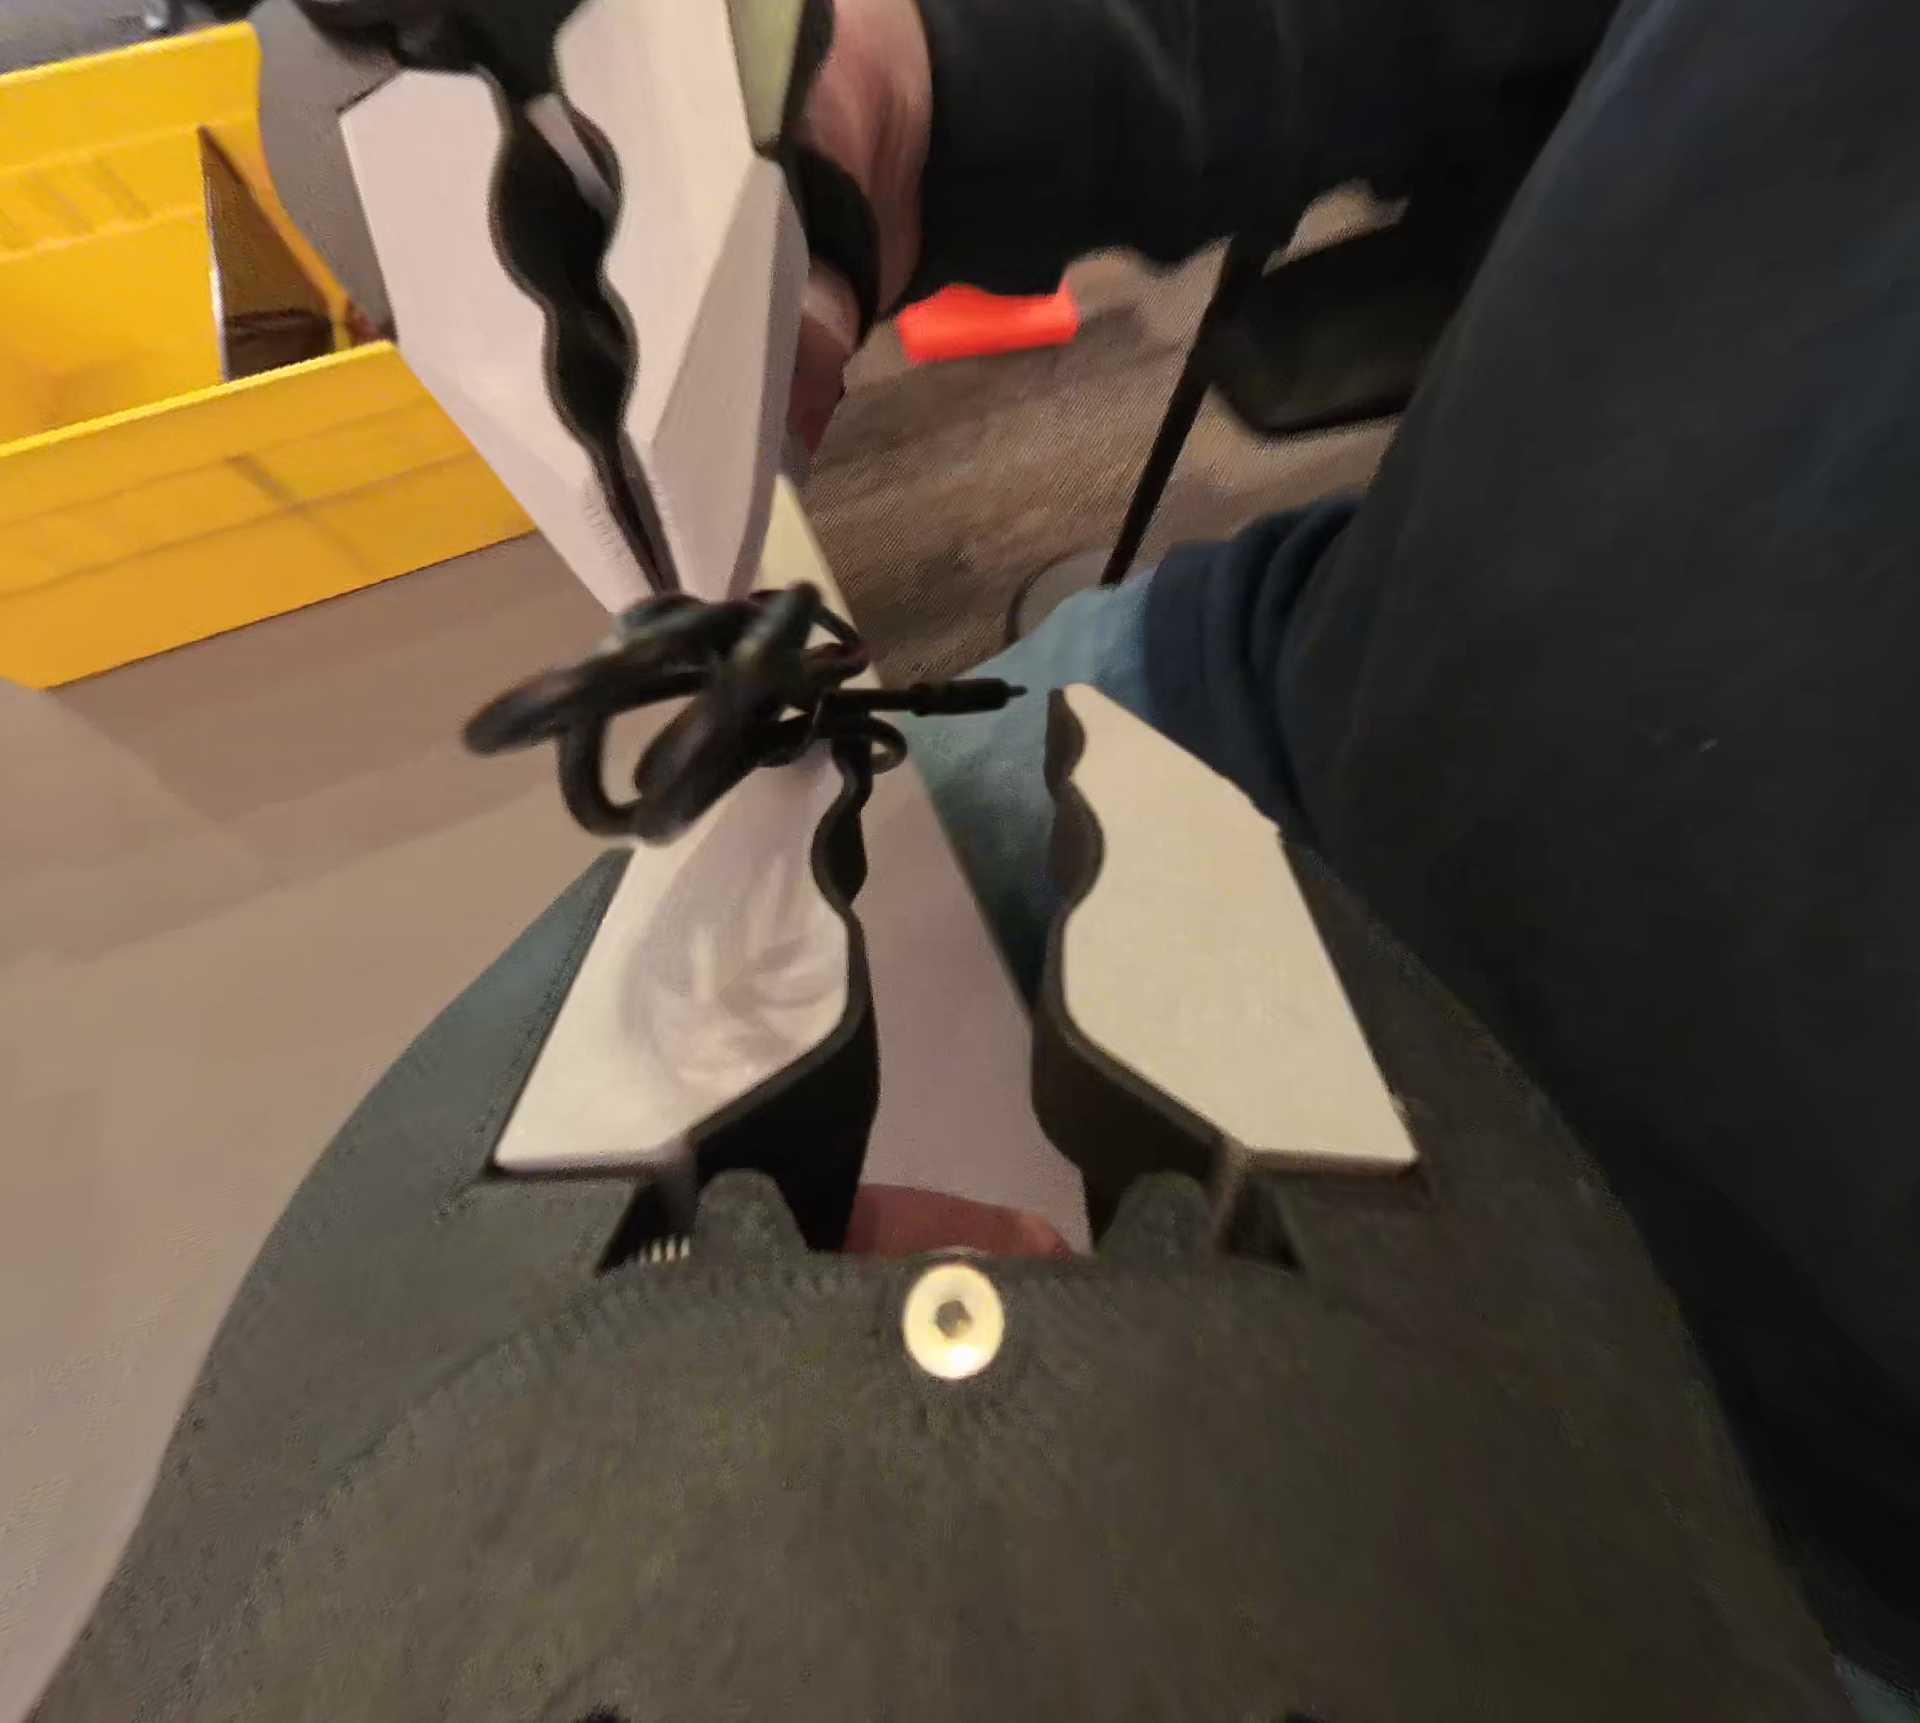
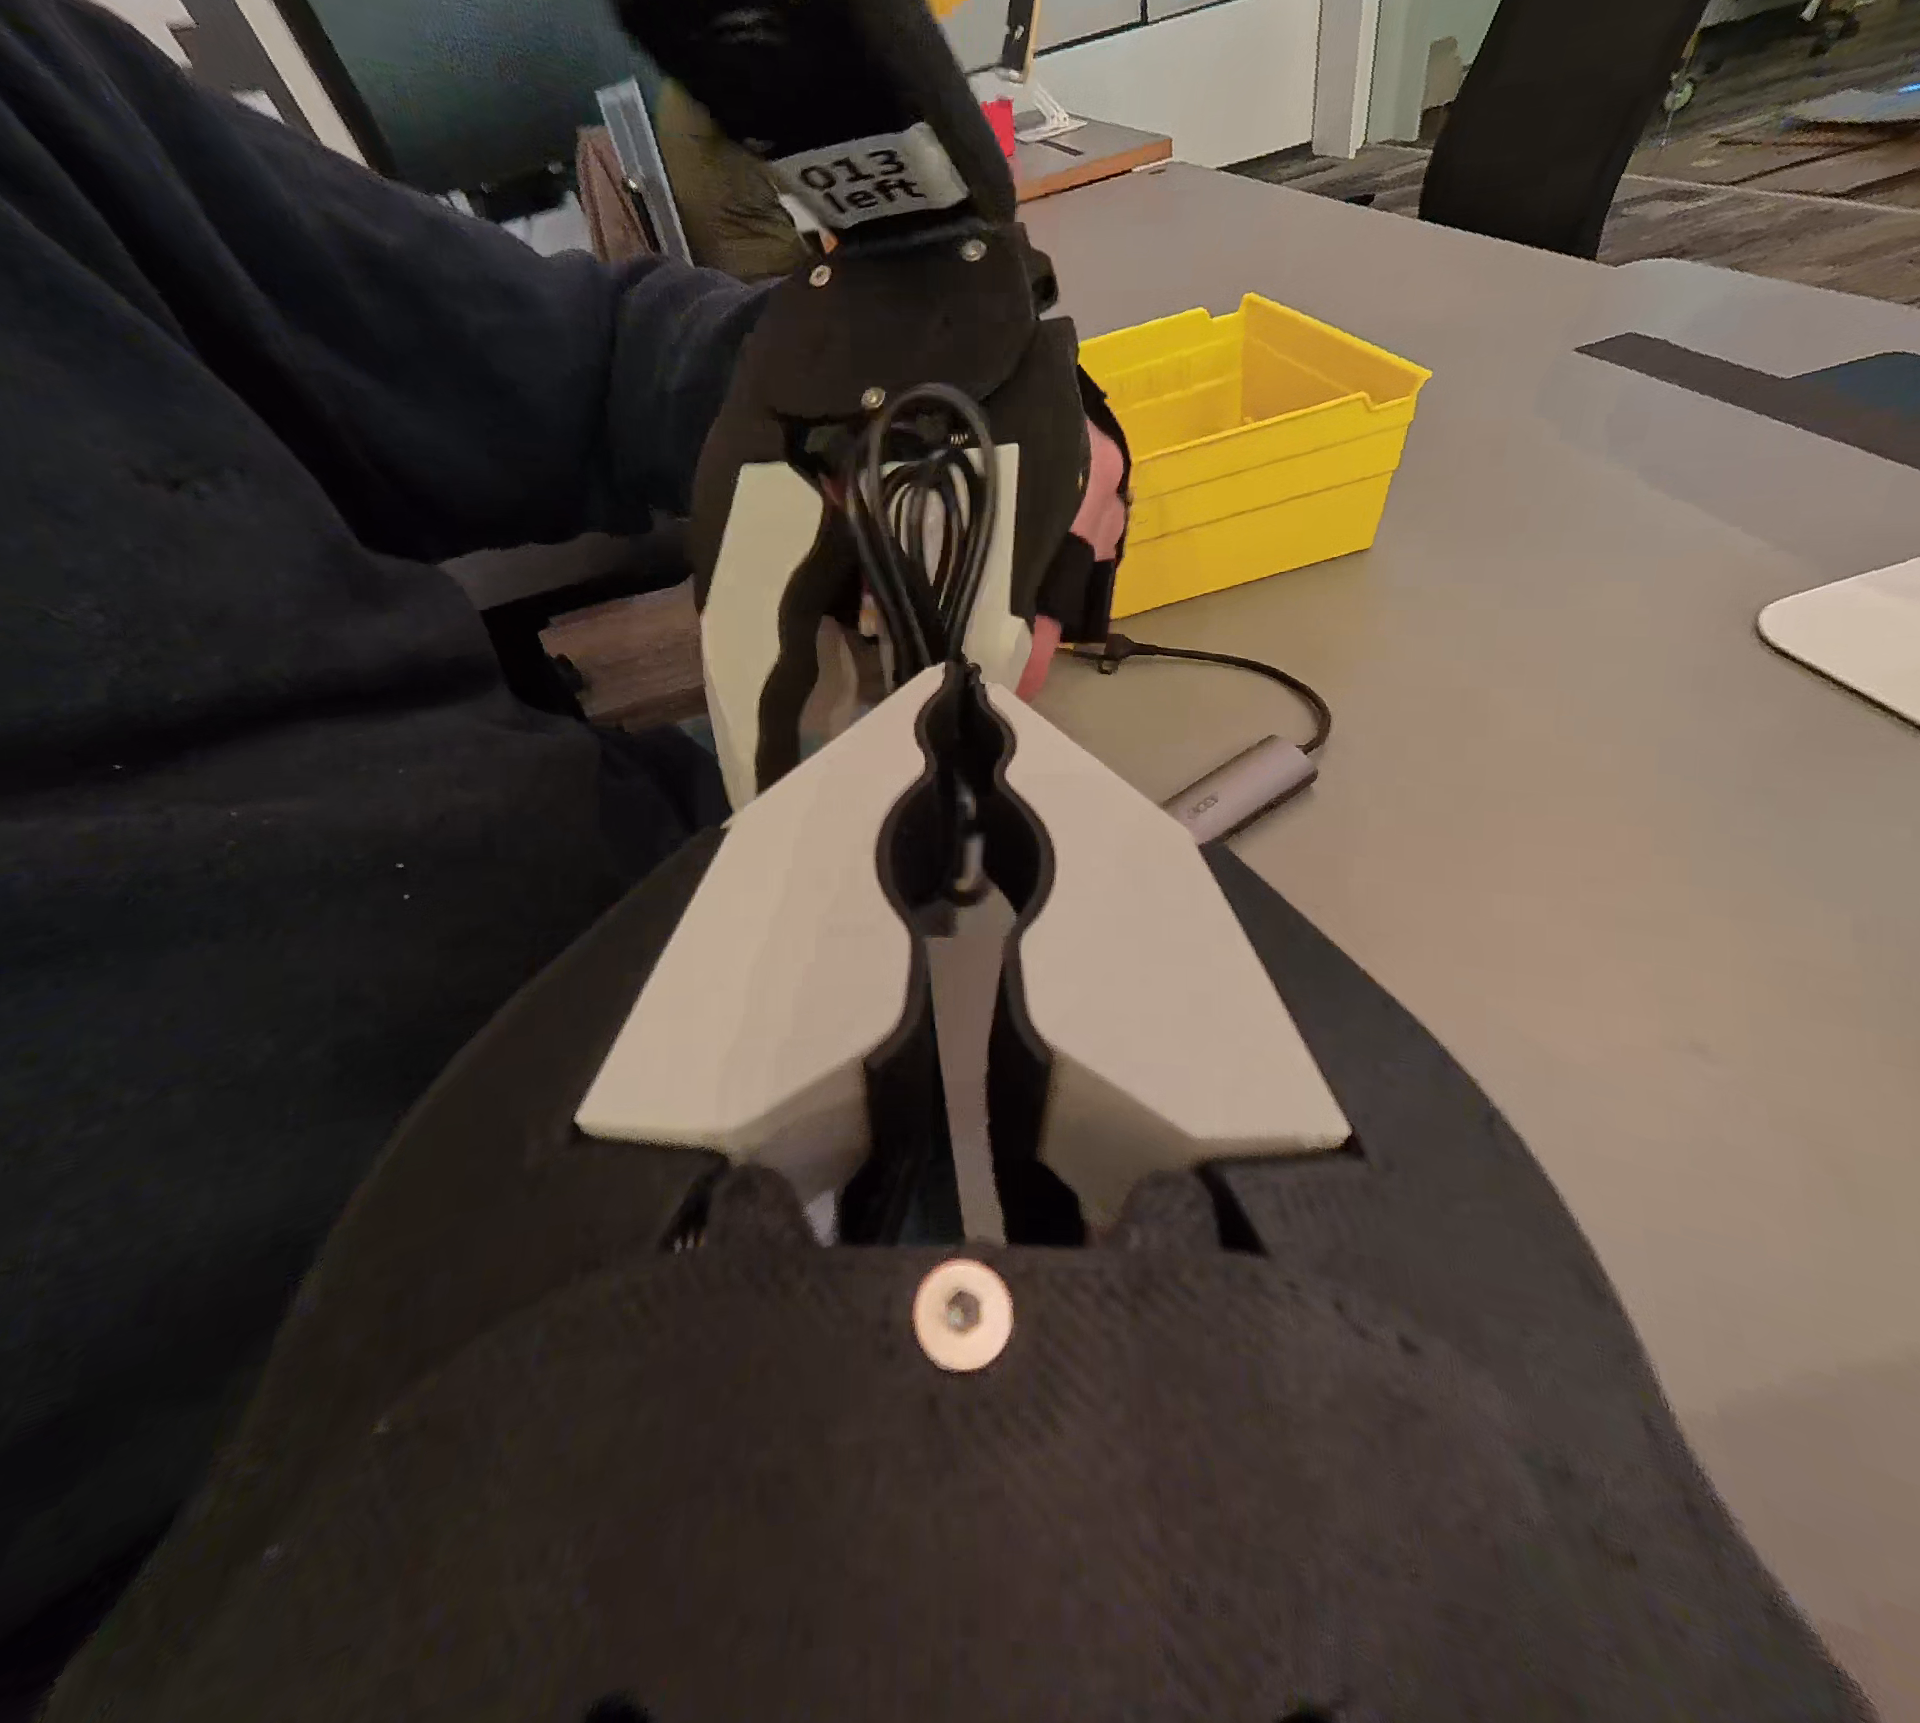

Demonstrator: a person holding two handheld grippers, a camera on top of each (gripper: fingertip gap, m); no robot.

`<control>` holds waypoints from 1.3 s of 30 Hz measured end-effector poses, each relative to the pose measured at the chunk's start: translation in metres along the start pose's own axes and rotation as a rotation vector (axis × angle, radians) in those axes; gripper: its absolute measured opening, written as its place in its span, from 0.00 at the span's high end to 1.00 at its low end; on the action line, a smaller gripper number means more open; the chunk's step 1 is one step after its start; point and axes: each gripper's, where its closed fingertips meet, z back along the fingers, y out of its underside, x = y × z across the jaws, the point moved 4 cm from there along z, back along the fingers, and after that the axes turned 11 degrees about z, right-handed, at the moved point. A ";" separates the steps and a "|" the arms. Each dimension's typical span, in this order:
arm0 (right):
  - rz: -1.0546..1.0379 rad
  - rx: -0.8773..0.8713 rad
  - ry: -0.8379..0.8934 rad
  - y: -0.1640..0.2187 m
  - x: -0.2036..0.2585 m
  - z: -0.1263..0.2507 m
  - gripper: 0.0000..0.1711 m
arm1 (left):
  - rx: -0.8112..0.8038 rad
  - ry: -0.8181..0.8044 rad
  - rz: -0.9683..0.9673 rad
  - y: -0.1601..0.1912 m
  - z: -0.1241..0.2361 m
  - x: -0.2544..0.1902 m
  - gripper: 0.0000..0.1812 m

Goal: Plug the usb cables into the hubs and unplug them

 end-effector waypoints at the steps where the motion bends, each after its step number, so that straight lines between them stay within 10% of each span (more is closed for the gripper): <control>1: 0.021 0.013 0.013 0.000 0.000 0.001 1.00 | -0.047 0.047 0.044 -0.002 0.001 -0.002 0.85; 13: 0.076 0.080 0.147 0.015 -0.014 0.001 1.00 | -0.502 0.141 0.335 -0.013 0.005 0.002 0.88; 26: -0.067 -0.024 0.114 0.008 -0.017 0.006 1.00 | -0.114 -0.625 -0.316 0.018 0.008 0.004 0.66; 39: -0.207 0.004 0.086 0.024 -0.022 -0.002 1.00 | 0.129 -0.778 -0.857 -0.003 0.002 -0.006 0.59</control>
